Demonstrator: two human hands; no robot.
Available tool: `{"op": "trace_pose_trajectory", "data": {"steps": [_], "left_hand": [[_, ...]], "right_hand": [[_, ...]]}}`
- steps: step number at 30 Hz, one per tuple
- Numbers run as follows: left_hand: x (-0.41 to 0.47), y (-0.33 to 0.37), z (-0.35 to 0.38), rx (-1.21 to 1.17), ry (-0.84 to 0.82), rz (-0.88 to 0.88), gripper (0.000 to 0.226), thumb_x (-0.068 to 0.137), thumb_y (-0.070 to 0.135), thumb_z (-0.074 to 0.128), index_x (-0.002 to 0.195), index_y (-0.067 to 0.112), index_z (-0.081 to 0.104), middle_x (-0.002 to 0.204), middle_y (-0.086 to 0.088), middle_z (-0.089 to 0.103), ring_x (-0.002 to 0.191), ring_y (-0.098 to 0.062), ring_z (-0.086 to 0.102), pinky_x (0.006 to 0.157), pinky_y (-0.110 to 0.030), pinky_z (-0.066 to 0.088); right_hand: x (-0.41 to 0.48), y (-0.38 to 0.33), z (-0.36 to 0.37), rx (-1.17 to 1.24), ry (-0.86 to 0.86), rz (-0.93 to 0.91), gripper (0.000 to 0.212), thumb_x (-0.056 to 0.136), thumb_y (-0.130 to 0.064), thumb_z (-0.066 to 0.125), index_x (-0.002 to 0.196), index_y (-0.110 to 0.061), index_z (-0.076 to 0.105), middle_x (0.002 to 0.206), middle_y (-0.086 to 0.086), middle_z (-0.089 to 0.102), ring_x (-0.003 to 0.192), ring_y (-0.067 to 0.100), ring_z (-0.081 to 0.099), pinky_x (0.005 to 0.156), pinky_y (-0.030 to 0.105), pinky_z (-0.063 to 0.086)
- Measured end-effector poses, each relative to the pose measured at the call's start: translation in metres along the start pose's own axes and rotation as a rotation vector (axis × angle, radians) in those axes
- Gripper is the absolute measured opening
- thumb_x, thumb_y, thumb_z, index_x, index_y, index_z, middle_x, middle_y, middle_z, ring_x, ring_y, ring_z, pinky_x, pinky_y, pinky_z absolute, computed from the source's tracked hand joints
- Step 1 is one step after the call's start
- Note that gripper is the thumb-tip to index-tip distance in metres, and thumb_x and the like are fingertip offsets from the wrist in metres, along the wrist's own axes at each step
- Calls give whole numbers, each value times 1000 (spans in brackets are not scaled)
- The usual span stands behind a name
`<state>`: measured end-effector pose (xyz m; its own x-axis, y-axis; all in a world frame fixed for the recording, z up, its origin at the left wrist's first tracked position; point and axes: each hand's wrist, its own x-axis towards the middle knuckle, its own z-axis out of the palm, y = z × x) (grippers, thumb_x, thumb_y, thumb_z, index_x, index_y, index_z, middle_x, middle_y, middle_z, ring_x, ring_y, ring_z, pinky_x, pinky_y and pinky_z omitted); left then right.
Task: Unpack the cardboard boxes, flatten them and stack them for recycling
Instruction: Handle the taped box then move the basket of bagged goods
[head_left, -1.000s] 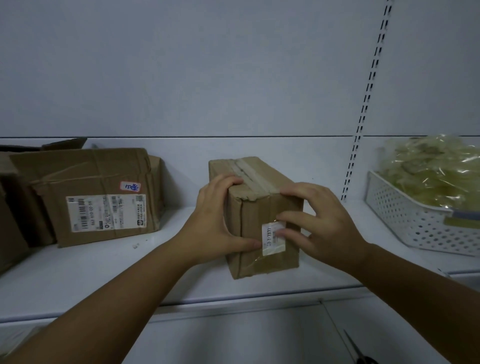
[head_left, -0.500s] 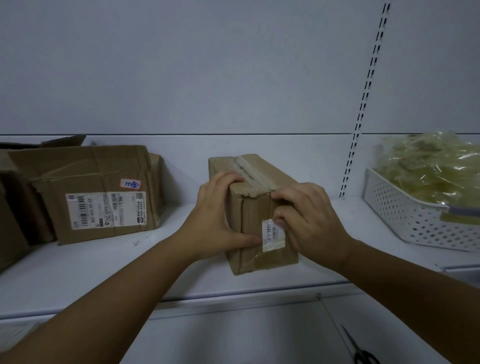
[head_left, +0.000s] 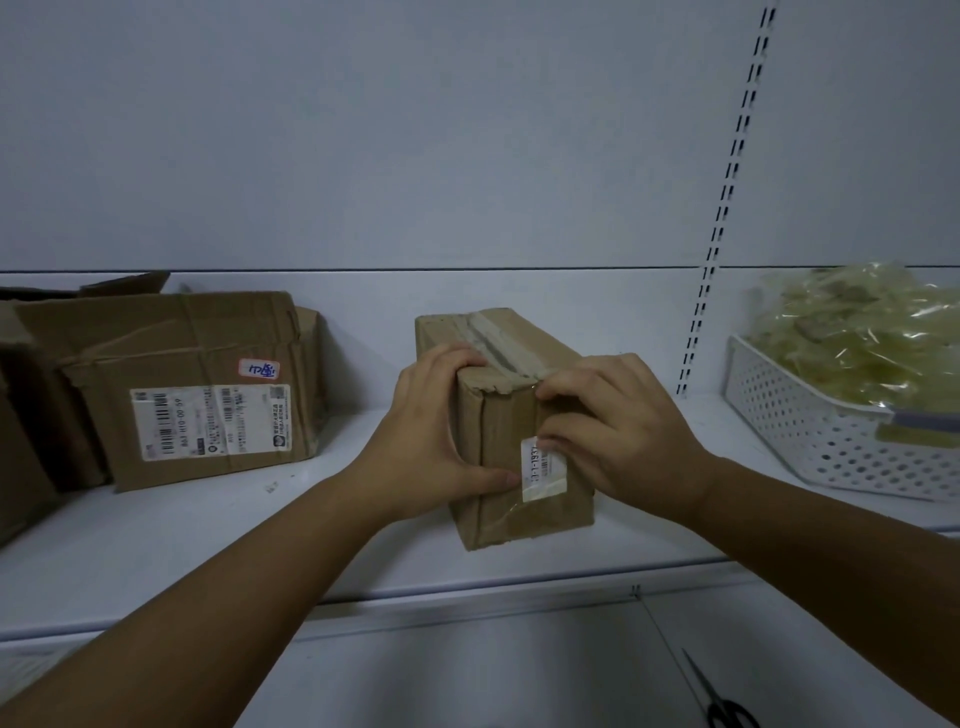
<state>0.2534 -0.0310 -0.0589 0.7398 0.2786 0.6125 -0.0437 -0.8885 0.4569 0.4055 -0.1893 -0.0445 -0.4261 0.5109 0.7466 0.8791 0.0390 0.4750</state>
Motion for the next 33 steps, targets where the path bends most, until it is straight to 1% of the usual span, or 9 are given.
{"op": "trace_pose_trajectory", "data": {"steps": [6, 10, 12, 15, 21, 24, 27, 29, 33], "left_hand": [[1, 1, -1, 11, -11, 8, 95, 46, 56, 80, 125, 39, 30, 131, 17, 29, 122, -13, 32, 100, -36, 38], [0, 0, -2, 7, -9, 14, 95, 45, 56, 80, 124, 41, 29, 128, 22, 28, 122, -13, 31, 100, -35, 37], [0, 0, -2, 6, -8, 14, 95, 46, 54, 81, 124, 40, 29, 128, 22, 28, 121, -13, 31, 100, -35, 37], [0, 0, -1, -4, -5, 10, 95, 46, 51, 83, 125, 40, 30, 128, 22, 29, 121, -13, 32, 99, -35, 38], [0, 0, -1, -16, -3, 1, 94, 45, 56, 80, 123, 43, 29, 128, 22, 29, 122, -12, 32, 99, -34, 37], [0, 1, 0, -13, 2, 3, 92, 45, 56, 78, 122, 44, 29, 125, 24, 29, 121, -13, 32, 98, -33, 37], [0, 2, 0, -11, 2, -3, 92, 45, 57, 78, 122, 42, 30, 127, 20, 29, 121, -14, 32, 98, -35, 38], [0, 2, 0, -4, 1, -8, 92, 45, 56, 77, 122, 41, 30, 128, 17, 30, 121, -15, 33, 99, -37, 38], [0, 3, 0, -1, -2, -11, 91, 45, 56, 78, 122, 41, 30, 128, 16, 31, 120, -15, 33, 98, -39, 40]], "right_hand": [[0, -8, 3, -51, 14, 63, 18, 87, -18, 60, 73, -9, 66, 96, 9, 69, 95, 22, 52, 69, 38, 41], [2, -5, -1, 54, 18, 117, 14, 87, -13, 59, 78, -7, 69, 95, 9, 68, 91, 21, 53, 68, 40, 43], [2, -1, -5, 80, -19, 90, 13, 86, -16, 61, 82, -7, 70, 96, 9, 68, 91, 21, 54, 68, 40, 44], [-1, 1, -7, 66, -61, 30, 13, 84, -19, 66, 87, -8, 72, 102, 11, 68, 97, 22, 55, 74, 38, 44], [-2, -2, -2, -30, 20, -74, 10, 83, -14, 69, 77, -6, 72, 100, 11, 70, 97, 24, 59, 75, 39, 46], [-5, -3, 1, -77, 36, -84, 11, 82, -15, 71, 75, -7, 70, 99, 11, 70, 95, 27, 62, 78, 39, 47], [-8, -6, 9, -124, 53, -54, 9, 86, -13, 65, 81, -6, 65, 104, 14, 68, 103, 26, 56, 87, 41, 46], [-10, -7, 14, -161, 61, -39, 6, 86, -11, 63, 86, -6, 59, 107, 14, 66, 106, 26, 52, 91, 39, 41], [-11, -7, 20, -172, 74, -20, 9, 86, -12, 60, 89, -9, 52, 110, 12, 59, 105, 25, 49, 89, 37, 38]]}}
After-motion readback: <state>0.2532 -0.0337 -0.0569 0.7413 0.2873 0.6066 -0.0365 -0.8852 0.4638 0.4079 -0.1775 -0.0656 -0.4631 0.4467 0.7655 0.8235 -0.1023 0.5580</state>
